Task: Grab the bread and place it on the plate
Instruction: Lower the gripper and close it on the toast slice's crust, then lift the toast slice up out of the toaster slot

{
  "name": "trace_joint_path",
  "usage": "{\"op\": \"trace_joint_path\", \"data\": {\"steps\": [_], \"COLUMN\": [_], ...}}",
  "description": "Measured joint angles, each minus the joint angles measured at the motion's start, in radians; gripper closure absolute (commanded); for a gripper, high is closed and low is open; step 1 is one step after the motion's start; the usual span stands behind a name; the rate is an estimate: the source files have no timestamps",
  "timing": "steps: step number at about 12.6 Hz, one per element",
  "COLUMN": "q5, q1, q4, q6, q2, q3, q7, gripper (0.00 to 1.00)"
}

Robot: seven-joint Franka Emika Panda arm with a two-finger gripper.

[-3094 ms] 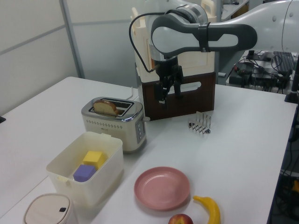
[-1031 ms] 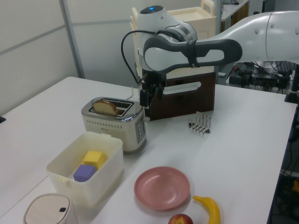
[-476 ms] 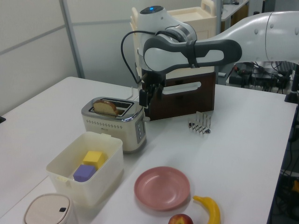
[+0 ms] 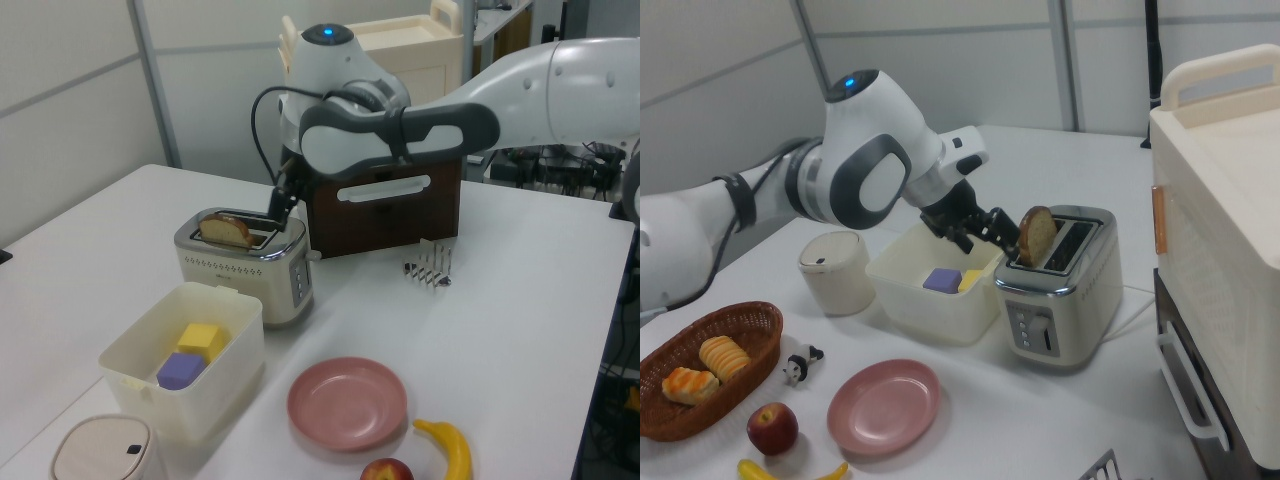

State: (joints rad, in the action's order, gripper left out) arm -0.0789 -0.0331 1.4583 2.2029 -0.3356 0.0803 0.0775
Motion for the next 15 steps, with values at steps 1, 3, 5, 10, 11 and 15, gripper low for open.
{"op": "trace_joint_path", "data": {"steps": [1, 3, 5, 10, 11, 15], "q5": [0.0, 0.0, 0.0, 0.0, 0.0, -0.015], "q1": [0.0, 0.0, 0.001, -0.002, -0.002, -0.004], "q4": [0.0, 0.001, 0.001, 0.001, 0.001, -0.001], "q6": [0.055, 0.16, 0.26, 0.465, 0.479, 0.493], "q2": [-0.012, -0.057, -0.104, -0.183, -0.188, -0.193], "q3": [0.0, 0.0, 0.0, 0.0, 0.0, 0.0], "q7": [0.0, 0.0, 0.0, -0.016, -0.016, -0.016], "gripper": [0.04, 0.09, 0.12, 0.76, 0.88, 1.0]}}
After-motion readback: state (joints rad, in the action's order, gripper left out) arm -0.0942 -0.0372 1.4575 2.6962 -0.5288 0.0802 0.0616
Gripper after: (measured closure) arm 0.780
